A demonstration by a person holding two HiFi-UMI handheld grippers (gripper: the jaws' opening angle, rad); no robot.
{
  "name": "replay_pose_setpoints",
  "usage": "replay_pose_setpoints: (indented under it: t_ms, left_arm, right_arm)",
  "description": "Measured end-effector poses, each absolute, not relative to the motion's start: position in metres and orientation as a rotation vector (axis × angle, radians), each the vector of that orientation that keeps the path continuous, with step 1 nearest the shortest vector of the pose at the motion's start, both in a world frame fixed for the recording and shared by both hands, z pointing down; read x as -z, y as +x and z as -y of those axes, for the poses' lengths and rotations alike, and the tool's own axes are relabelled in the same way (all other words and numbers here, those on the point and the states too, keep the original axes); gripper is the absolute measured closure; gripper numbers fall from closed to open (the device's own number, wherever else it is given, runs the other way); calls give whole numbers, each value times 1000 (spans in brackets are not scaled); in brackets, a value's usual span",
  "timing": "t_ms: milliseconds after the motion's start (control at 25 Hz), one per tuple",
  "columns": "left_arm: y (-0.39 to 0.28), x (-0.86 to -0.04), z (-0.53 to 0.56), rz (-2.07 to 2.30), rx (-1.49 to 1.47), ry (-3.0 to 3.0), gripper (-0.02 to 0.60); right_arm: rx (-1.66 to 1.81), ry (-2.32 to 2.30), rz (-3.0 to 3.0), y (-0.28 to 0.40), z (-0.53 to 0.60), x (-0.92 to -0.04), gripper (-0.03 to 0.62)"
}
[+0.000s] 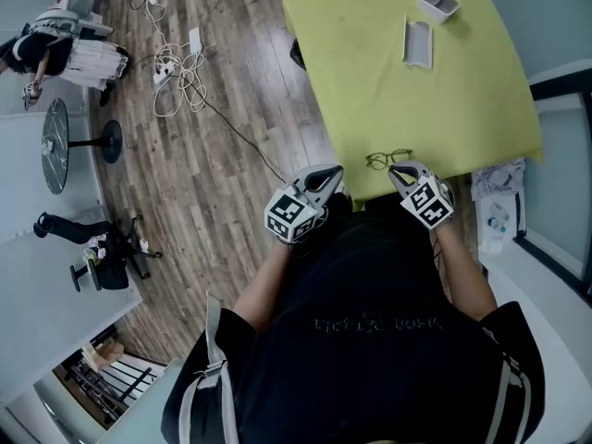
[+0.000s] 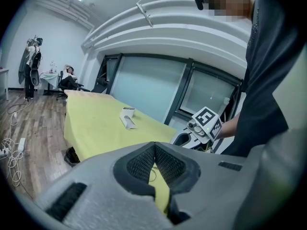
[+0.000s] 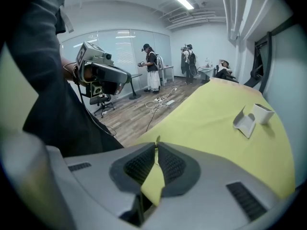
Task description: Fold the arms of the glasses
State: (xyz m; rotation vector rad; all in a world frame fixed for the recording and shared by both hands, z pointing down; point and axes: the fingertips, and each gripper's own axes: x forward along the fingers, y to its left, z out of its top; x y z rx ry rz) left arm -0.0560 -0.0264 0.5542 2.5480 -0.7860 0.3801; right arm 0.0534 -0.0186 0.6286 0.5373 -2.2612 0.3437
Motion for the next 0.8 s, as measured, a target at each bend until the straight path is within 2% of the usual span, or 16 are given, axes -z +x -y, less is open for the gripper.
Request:
replay_pose_setpoints:
  t_ms: [800]
  left_arm:
    - [-48, -557, 31, 810, -404, 2529, 565]
  right_arm:
    - [-407, 549, 2166, 100, 27, -674, 551]
